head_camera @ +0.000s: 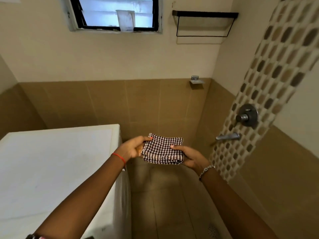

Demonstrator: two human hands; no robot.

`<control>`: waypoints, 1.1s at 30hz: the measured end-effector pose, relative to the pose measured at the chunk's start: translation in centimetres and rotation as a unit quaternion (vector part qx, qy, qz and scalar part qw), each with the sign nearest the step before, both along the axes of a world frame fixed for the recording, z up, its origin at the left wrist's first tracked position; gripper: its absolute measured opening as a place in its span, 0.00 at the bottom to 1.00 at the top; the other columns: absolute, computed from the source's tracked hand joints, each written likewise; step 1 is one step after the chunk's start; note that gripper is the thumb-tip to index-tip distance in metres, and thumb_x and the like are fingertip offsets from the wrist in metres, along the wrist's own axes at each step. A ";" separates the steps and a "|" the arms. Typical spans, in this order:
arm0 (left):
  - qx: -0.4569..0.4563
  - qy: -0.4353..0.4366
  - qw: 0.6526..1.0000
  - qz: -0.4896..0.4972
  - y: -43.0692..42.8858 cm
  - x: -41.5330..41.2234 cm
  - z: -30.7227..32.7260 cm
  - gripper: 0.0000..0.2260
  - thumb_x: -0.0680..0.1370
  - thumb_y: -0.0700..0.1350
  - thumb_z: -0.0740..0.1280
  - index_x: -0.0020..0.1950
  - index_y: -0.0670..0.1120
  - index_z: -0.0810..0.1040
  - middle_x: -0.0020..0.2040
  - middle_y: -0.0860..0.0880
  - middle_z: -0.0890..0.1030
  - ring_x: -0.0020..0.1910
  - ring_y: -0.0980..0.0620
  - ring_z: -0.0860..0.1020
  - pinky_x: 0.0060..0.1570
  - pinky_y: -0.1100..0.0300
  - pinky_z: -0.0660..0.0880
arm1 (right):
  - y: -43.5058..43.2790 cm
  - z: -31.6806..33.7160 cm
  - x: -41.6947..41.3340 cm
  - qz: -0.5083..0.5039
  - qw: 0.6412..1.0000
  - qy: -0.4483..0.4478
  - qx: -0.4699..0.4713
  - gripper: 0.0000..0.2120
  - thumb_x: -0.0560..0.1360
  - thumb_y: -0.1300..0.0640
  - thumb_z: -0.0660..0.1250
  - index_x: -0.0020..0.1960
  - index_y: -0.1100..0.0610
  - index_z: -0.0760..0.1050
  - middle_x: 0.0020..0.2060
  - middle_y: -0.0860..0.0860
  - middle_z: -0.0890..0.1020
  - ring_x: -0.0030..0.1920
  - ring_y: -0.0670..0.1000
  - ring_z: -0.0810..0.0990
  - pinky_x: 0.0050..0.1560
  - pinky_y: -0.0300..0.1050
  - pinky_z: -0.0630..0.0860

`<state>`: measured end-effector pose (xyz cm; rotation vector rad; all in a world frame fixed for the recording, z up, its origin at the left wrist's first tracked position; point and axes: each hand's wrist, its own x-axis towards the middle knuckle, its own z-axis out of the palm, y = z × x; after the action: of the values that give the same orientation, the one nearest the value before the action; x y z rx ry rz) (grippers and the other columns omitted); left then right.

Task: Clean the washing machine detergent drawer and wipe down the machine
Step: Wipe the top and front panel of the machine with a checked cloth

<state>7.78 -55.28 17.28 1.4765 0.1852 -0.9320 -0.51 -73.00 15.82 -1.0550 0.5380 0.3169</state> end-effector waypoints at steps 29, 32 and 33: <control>-0.031 0.024 0.990 0.133 28.3 -24.3 -2.0 0.08 0.81 0.37 0.56 0.46 0.39 0.73 0.29 0.46 0.83 0.31 0.50 0.81 0.33 0.58 0.79 | 26.5 -1.8 -22.3 0.054 0.994 0.017 0.093 0.13 0.75 0.72 0.60 0.59 0.69 0.70 0.42 0.63 0.83 0.37 0.58 0.85 0.37 0.51 0.82; -0.027 0.014 0.988 0.153 31.9 -24.0 -2.6 0.09 0.81 0.36 0.55 0.46 0.39 0.73 0.28 0.46 0.82 0.24 0.53 0.80 0.25 0.60 0.78 | 29.7 -2.1 -21.3 0.071 0.990 0.021 0.119 0.12 0.76 0.72 0.58 0.59 0.70 0.69 0.42 0.65 0.82 0.38 0.60 0.84 0.36 0.52 0.82; -0.026 0.014 0.987 0.159 33.3 -23.8 -2.9 0.08 0.81 0.36 0.55 0.46 0.38 0.73 0.29 0.45 0.82 0.24 0.52 0.80 0.24 0.59 0.78 | 31.1 -2.2 -20.9 0.083 0.988 0.023 0.126 0.10 0.76 0.72 0.58 0.57 0.70 0.70 0.41 0.65 0.83 0.37 0.60 0.84 0.36 0.53 0.82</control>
<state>-16.01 -21.98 14.41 1.3374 0.4017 -0.6926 -21.44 -41.95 13.65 -0.8490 0.4396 0.5429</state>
